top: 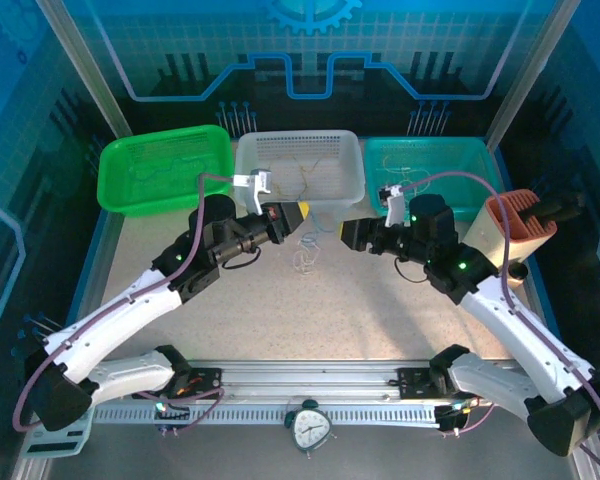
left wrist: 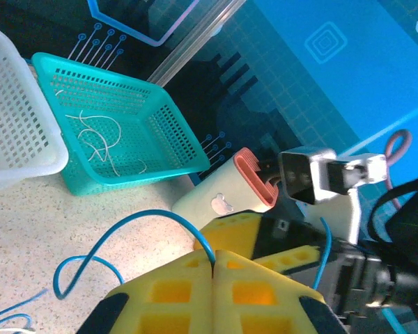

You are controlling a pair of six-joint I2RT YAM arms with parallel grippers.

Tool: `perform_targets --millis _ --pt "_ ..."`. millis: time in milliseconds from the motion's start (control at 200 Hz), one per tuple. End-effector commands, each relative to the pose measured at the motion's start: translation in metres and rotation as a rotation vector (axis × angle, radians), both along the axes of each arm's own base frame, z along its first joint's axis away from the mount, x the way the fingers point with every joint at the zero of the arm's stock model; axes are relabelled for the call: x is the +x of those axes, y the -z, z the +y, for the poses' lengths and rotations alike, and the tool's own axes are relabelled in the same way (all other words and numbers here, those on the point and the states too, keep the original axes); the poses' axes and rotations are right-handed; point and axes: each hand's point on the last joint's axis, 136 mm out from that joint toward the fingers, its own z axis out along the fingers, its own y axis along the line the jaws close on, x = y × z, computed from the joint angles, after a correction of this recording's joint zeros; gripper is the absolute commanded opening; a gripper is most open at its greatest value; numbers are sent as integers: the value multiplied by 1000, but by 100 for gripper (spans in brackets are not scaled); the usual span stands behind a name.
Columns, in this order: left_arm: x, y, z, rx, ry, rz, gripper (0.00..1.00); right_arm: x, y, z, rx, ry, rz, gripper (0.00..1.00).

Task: Untangle the cables

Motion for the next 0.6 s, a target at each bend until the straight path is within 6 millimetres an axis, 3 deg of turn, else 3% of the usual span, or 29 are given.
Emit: perform_targets --millis 0,315,595 --pt "0 -15 11 -22 -48 -36 0 -10 -24 5 43 -26 -41 69" --pt "2 -11 16 -45 -84 -27 0 -31 -57 19 104 -68 -126 76" --pt "2 -21 13 -55 -71 -41 0 -20 -71 33 100 -84 -150 77"
